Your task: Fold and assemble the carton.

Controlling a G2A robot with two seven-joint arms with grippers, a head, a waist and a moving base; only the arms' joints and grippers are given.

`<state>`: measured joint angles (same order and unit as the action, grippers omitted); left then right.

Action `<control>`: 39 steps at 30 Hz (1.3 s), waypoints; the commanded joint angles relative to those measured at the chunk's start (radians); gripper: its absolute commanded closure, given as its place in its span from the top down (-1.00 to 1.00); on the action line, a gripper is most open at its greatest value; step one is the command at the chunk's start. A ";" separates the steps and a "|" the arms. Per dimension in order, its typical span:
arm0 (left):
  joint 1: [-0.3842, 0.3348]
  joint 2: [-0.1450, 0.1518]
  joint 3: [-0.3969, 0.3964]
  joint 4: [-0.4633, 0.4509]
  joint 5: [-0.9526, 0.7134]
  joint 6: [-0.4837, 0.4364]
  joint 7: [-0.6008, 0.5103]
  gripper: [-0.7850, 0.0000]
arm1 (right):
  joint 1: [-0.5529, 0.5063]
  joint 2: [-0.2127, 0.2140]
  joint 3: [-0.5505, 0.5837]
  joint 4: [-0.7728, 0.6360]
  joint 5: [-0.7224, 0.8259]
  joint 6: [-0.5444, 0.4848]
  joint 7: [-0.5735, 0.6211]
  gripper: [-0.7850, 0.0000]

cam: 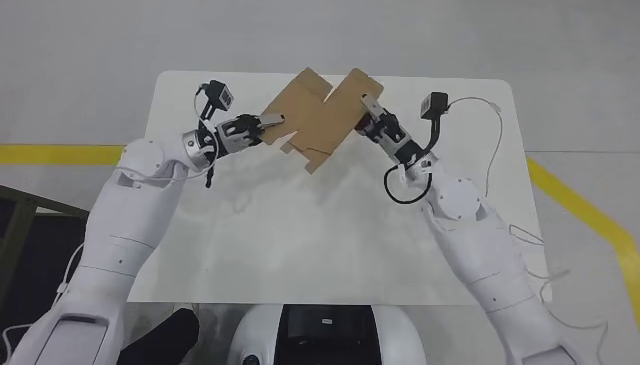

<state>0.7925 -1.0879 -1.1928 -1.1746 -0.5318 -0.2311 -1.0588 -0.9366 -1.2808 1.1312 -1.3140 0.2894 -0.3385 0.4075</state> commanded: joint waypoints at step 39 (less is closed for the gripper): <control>-0.107 -0.013 0.116 0.123 0.024 -0.034 -0.382 -1.00 | 0.191 0.097 0.103 0.266 0.023 -0.094 0.980 1.00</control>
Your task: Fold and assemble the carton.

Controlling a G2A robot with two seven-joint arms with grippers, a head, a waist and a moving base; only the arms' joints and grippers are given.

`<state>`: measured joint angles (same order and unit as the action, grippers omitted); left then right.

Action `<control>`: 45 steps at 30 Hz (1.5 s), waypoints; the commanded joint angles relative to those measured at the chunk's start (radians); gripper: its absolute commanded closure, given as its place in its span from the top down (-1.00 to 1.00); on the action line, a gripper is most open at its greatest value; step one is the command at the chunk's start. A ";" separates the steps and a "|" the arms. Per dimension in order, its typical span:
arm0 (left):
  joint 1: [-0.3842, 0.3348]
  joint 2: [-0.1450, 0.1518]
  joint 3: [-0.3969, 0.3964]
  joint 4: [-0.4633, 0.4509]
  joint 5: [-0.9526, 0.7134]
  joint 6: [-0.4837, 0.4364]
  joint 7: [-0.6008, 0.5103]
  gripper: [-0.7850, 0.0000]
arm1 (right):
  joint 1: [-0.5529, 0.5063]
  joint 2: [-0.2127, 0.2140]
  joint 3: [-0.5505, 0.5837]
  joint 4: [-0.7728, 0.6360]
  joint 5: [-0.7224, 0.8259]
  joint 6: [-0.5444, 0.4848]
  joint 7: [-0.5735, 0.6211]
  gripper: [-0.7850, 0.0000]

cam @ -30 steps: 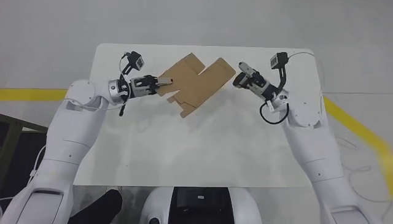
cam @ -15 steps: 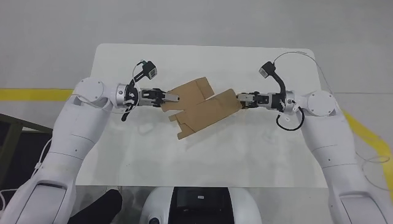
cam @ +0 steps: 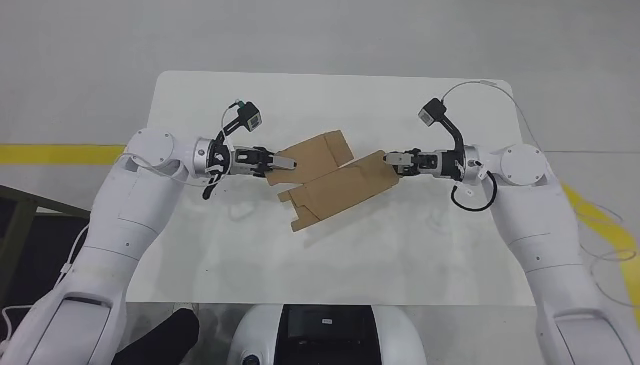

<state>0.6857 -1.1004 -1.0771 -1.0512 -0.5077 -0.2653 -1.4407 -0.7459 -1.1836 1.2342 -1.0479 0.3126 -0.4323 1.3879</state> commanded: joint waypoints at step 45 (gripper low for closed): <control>0.033 0.011 0.016 -0.089 0.029 0.016 0.000 -1.00 | 0.038 0.067 -0.232 -0.083 0.129 0.091 0.091 0.23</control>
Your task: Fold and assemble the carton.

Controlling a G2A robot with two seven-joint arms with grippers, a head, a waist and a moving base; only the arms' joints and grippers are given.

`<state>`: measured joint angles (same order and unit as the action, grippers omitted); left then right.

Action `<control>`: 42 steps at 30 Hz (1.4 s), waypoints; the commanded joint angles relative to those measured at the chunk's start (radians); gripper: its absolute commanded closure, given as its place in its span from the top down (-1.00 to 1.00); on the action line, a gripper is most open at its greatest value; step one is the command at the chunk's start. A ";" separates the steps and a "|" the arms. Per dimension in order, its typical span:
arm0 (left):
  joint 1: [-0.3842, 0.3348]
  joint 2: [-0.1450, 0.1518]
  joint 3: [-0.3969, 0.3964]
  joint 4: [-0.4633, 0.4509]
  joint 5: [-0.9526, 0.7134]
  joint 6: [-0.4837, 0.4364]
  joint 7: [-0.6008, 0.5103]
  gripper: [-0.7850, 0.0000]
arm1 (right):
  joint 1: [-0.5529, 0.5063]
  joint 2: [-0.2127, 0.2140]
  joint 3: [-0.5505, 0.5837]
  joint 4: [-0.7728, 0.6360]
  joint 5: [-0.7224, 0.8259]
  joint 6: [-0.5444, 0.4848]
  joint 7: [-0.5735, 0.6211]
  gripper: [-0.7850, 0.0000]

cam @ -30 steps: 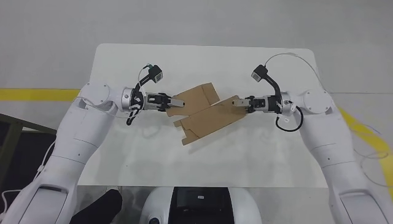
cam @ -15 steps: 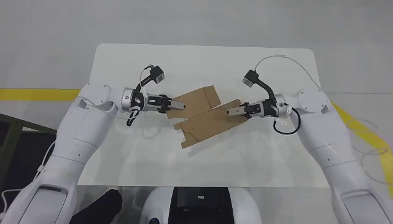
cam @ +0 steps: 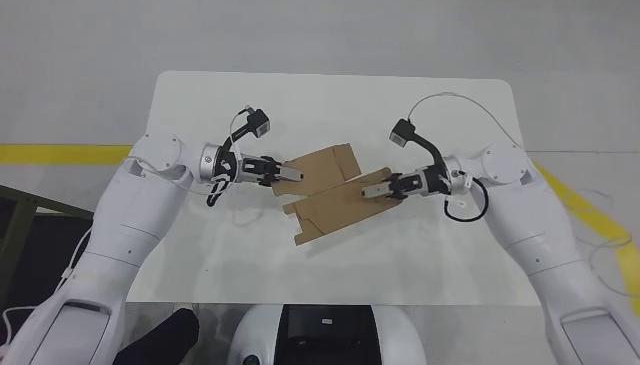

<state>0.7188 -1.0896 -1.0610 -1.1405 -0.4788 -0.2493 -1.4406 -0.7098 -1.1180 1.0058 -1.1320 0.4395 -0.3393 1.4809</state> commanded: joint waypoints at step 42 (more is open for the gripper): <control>0.027 0.013 -0.018 -0.029 -0.026 -0.016 0.003 1.00 | 0.050 0.035 -0.103 0.051 0.146 -0.012 -0.012 -1.00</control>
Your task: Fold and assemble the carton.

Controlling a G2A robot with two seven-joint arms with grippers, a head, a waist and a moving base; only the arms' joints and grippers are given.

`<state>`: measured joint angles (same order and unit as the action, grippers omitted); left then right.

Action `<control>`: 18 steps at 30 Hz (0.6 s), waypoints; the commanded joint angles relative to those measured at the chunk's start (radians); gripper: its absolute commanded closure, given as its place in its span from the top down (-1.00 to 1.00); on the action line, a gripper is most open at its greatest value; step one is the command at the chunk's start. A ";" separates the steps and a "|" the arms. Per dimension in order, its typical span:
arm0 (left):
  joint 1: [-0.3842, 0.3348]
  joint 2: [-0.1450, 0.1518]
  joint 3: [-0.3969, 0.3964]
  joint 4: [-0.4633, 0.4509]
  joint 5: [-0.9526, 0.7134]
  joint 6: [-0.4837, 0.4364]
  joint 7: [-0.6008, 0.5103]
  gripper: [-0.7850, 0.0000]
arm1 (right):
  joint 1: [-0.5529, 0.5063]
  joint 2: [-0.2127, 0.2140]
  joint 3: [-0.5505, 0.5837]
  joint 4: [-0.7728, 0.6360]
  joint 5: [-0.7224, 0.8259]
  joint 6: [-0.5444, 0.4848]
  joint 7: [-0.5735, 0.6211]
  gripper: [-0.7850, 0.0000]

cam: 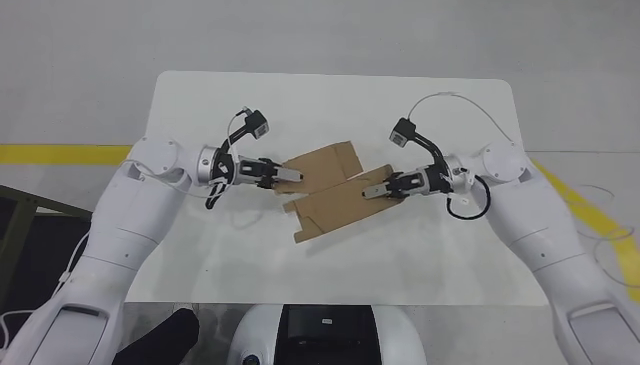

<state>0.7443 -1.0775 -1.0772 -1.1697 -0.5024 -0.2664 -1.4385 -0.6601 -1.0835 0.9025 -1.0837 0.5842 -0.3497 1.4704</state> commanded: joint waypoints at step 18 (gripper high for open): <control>0.024 0.014 -0.047 -0.047 -0.059 0.015 -0.022 1.00 | 0.016 -0.005 -0.006 0.067 -0.043 -0.052 -0.052 -1.00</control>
<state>0.7656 -1.0648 -1.1200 -1.2108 -0.5585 -0.2514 -1.4595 -0.6441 -1.0877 0.8970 -1.0186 0.5420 -0.4002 1.4198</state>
